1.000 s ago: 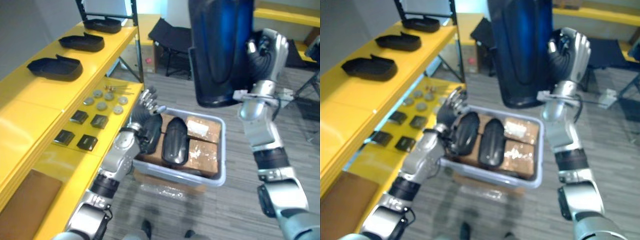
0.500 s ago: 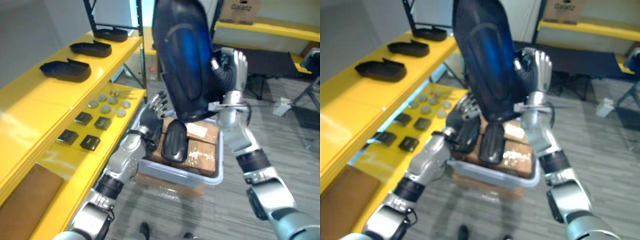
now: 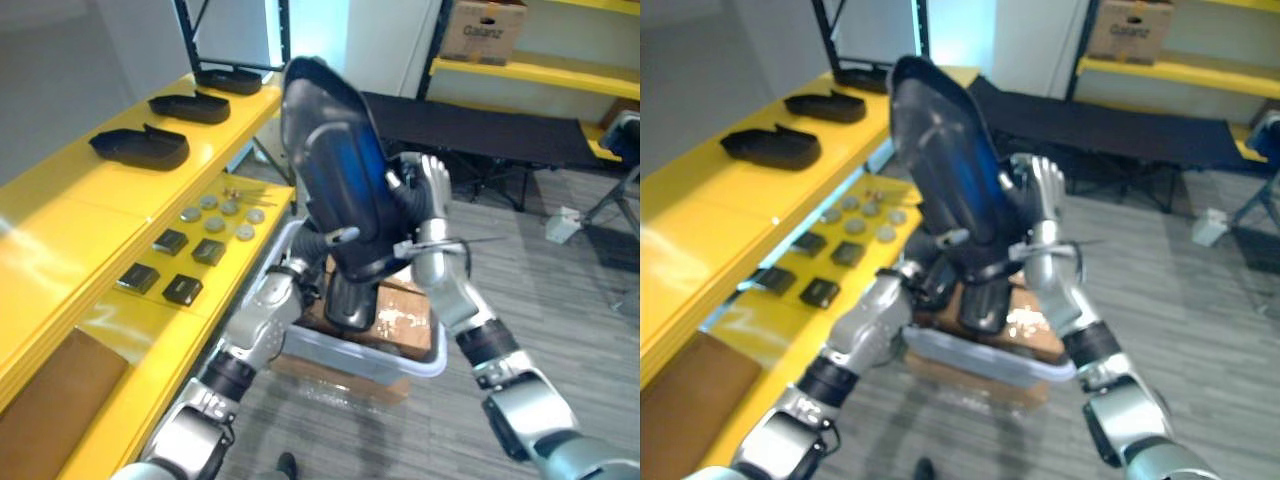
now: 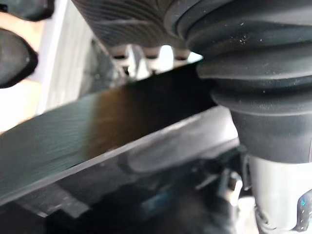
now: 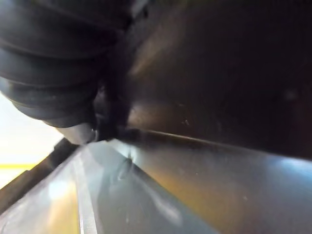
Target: Walk over and take plastic housings, then place them on the shelf
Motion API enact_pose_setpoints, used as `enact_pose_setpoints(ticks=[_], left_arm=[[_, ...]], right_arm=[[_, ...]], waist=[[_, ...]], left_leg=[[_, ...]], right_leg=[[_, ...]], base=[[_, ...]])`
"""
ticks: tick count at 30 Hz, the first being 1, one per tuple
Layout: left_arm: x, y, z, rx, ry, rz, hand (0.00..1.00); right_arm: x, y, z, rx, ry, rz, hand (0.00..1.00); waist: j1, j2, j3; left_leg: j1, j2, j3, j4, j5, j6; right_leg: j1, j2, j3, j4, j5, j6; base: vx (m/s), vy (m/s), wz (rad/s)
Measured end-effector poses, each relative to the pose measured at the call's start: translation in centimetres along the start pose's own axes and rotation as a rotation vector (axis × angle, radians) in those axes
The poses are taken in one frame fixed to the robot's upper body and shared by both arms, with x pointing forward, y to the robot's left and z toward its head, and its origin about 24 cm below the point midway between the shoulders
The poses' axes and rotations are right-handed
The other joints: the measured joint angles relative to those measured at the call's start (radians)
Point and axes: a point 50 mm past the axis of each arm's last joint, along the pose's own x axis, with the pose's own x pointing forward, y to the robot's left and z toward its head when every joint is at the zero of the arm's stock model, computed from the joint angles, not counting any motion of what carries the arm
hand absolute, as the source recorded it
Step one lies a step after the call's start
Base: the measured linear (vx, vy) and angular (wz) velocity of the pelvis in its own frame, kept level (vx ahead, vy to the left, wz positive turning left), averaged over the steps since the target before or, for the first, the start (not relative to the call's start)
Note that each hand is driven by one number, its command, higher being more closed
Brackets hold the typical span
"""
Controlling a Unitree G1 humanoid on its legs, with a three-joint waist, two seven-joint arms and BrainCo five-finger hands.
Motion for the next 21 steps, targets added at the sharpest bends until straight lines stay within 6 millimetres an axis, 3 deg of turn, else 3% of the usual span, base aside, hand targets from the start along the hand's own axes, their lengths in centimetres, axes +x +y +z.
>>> enact_pose_setpoints(ticks=[1, 6, 21], left_arm=[[-0.2, 0.1, -0.3, -0.008, 0.008, 0.011, 1.0], [-0.9, 0.6, -1.6, -0.033, 0.037, 0.068, 1.0], [-2.2, 1.3, -3.0, -0.085, 0.042, 0.137, 1.0]], right_arm=[[-0.3, 0.2, -0.1, 0.005, 0.004, 0.006, 1.0], [-1.8, 1.1, -0.5, 0.035, 0.032, 0.028, 1.0], [-4.4, 2.1, 0.0, 0.104, 0.034, 0.011, 1.0]], waist=[[0.0, -0.003, -0.002], [-0.001, -0.017, -0.011], [-0.003, -0.017, -0.011]], left_leg=[[0.0, 0.0, 0.0, 0.0, 0.0, 0.0], [0.0, 0.0, 0.001, 0.0, 0.0, 0.0], [-0.001, 0.0, 0.003, 0.0, -0.001, 0.0]], right_leg=[[0.0, 0.0, 0.0, 0.0, 0.0, 0.0], [-0.001, 0.0, 0.003, -0.001, 0.0, 0.0], [0.0, 0.0, 0.005, -0.01, 0.004, 0.001]], base=[[0.0, 0.0, 0.0], [0.0, 0.0, 0.0], [0.0, 0.0, 0.0]])
